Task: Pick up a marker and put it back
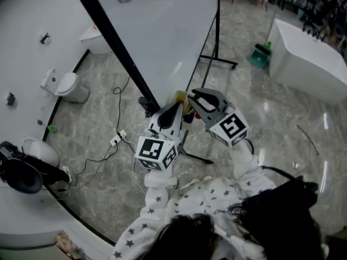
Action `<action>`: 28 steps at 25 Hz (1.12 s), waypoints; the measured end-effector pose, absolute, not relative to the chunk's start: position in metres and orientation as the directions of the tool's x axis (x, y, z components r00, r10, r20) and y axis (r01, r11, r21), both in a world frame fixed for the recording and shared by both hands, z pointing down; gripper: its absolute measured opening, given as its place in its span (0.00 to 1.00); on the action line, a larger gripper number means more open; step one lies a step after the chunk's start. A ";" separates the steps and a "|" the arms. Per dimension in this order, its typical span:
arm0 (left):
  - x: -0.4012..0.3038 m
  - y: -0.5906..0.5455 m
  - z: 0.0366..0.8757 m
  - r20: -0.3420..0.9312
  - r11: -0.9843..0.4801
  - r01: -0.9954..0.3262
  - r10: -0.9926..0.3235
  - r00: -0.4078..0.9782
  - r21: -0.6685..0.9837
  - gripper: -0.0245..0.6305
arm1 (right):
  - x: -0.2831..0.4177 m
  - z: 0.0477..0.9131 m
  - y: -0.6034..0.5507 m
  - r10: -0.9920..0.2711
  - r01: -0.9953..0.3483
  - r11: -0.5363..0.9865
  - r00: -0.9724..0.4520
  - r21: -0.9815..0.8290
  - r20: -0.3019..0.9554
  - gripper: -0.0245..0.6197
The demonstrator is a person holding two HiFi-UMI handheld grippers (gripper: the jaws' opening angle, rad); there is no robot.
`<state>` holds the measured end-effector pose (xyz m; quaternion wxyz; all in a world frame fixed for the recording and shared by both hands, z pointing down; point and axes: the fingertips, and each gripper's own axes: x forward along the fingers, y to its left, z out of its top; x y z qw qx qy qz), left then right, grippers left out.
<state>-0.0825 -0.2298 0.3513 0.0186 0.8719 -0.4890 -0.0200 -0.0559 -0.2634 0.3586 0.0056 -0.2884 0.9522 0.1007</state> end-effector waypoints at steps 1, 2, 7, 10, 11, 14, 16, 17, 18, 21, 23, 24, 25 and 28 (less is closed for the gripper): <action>-0.083 -0.230 0.356 -0.010 -0.520 -0.853 -0.854 0.520 0.051 0.04 | -0.059 0.364 -0.263 -0.545 -0.548 0.809 -0.835 0.215 -0.079 0.17; -0.083 -0.230 0.359 -0.006 -0.519 -0.853 -0.854 0.520 0.054 0.04 | -0.062 0.370 -0.263 -0.540 -0.544 0.806 -0.837 0.233 -0.085 0.17; -0.089 -0.226 0.365 -0.001 -0.512 -0.856 -0.858 0.513 0.072 0.04 | -0.075 0.399 -0.251 -0.518 -0.517 0.818 -0.853 0.253 -0.067 0.17; -0.092 -0.224 0.367 0.002 -0.505 -0.860 -0.862 0.506 0.073 0.04 | -0.080 0.414 -0.246 -0.521 -0.516 0.813 -0.851 0.268 -0.058 0.17; -0.093 -0.223 0.368 0.004 -0.503 -0.861 -0.863 0.505 0.074 0.04 | -0.081 0.418 -0.244 -0.521 -0.514 0.813 -0.852 0.274 -0.053 0.17; -0.093 -0.221 0.369 0.009 -0.500 -0.862 -0.865 0.502 0.083 0.04 | -0.083 0.425 -0.238 -0.524 -0.514 0.813 -0.851 0.273 -0.043 0.17; -0.092 -0.219 0.371 0.013 -0.498 -0.863 -0.865 0.501 0.086 0.04 | -0.082 0.425 -0.236 -0.529 -0.520 0.813 -0.848 0.262 -0.042 0.17; -0.093 -0.218 0.371 0.014 -0.497 -0.863 -0.866 0.500 0.088 0.04 | -0.081 0.425 -0.236 -0.531 -0.524 0.814 -0.846 0.251 -0.042 0.17; -0.093 -0.218 0.372 0.016 -0.497 -0.863 -0.866 0.500 0.089 0.04 | -0.081 0.426 -0.236 -0.532 -0.525 0.816 -0.846 0.244 -0.041 0.17; -0.094 -0.216 0.375 0.021 -0.494 -0.864 -0.867 0.498 0.094 0.04 | -0.082 0.429 -0.233 -0.527 -0.518 0.821 -0.849 0.242 -0.030 0.17; -0.094 -0.214 0.376 0.021 -0.492 -0.865 -0.868 0.496 0.096 0.04 | -0.083 0.433 -0.229 -0.523 -0.509 0.823 -0.852 0.254 -0.015 0.17; -0.094 -0.213 0.376 0.021 -0.491 -0.866 -0.869 0.495 0.097 0.04 | -0.084 0.436 -0.228 -0.521 -0.502 0.823 -0.854 0.265 -0.002 0.17; -0.094 -0.211 0.375 0.020 -0.490 -0.866 -0.869 0.494 0.099 0.04 | -0.084 0.438 -0.226 -0.521 -0.499 0.823 -0.854 0.273 0.009 0.17; -0.092 -0.206 0.374 0.020 -0.488 -0.867 -0.870 0.493 0.101 0.04 | -0.084 0.440 -0.220 -0.511 -0.491 0.832 -0.859 0.257 0.016 0.18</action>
